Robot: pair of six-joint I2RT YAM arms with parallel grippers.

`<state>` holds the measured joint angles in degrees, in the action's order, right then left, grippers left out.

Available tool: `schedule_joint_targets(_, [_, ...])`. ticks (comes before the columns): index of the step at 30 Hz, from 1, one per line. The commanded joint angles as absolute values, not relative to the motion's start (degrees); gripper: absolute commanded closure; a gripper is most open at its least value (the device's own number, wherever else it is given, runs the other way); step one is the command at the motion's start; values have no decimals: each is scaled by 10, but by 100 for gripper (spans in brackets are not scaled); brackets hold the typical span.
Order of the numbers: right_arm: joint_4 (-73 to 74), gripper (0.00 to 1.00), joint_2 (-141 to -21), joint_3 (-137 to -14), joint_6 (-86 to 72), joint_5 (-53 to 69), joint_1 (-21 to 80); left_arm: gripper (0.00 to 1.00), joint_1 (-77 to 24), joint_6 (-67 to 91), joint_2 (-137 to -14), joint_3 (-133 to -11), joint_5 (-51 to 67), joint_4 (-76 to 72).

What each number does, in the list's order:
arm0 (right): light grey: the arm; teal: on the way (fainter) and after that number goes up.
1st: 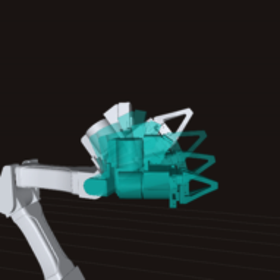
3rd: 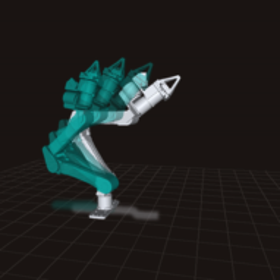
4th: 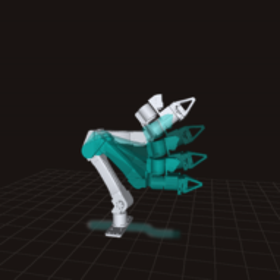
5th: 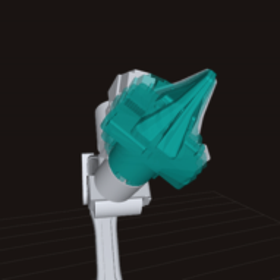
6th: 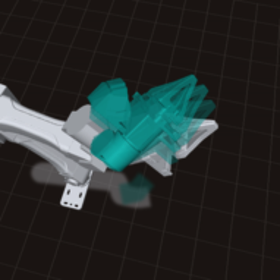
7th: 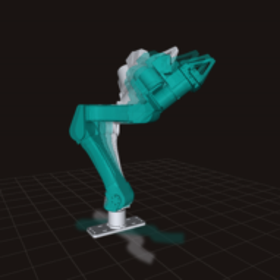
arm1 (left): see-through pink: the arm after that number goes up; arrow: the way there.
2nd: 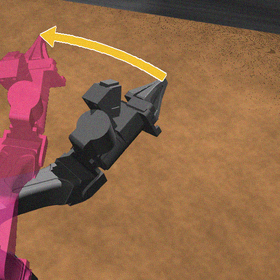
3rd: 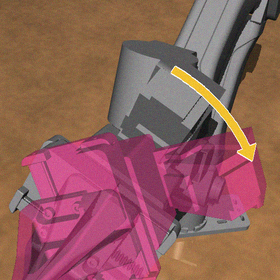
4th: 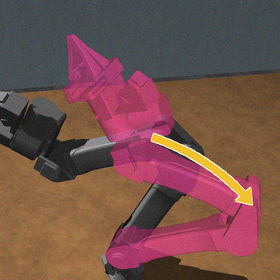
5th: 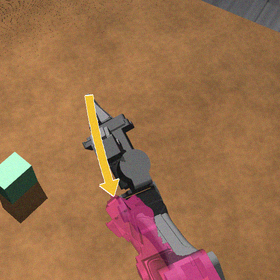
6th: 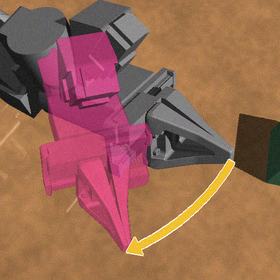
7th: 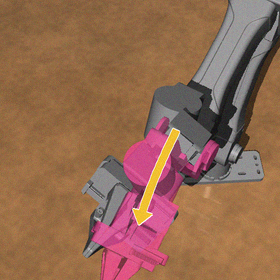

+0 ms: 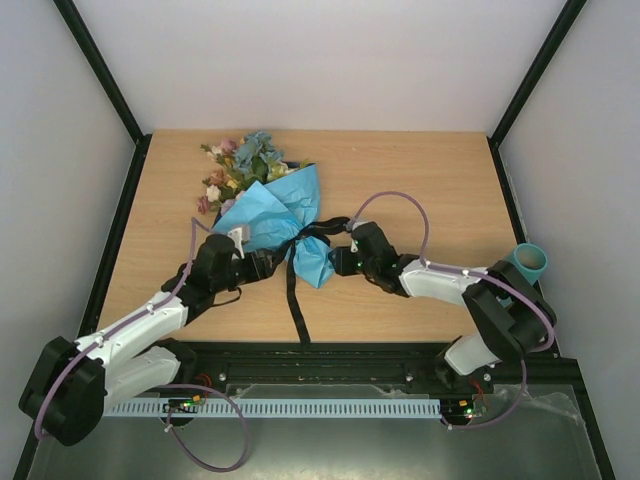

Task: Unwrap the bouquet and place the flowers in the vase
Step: Move the fake flower to the center of the board.

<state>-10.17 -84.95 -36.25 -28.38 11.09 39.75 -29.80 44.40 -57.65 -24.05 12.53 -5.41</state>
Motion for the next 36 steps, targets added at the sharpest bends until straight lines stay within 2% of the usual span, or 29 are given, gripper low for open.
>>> schedule_joint_targets(1, [-102, 52, -884, -392, -252, 123, 386, 30, -304, 417, -559, -255, 127, -28])
schedule_joint_targets(11, [-135, 67, -908, -367, -255, 245, 386, 34, -309, 368, -538, -267, 91, 28])
schedule_joint_targets(15, [-158, 68, -892, -337, -282, 271, 386, 36, -317, 331, -529, -263, 94, 22])
schedule_joint_targets(20, [-197, 67, -895, -308, -319, 295, 405, 41, -321, 315, -499, -213, 111, -57])
schedule_joint_targets(25, [-210, 69, -901, -309, -340, 279, 456, 42, -321, 293, -487, -198, 136, -79])
schedule_joint_targets(31, [-242, 69, -892, -306, -382, 281, 526, 45, -320, 290, -470, -189, 99, -66])
schedule_joint_targets(33, [-219, 68, -878, -312, -369, 269, 531, 46, -321, 290, -466, -188, 79, -58])
schedule_joint_targets(36, [-116, 67, -820, -335, -308, 175, 531, 47, -320, 293, -458, -187, 46, -44])
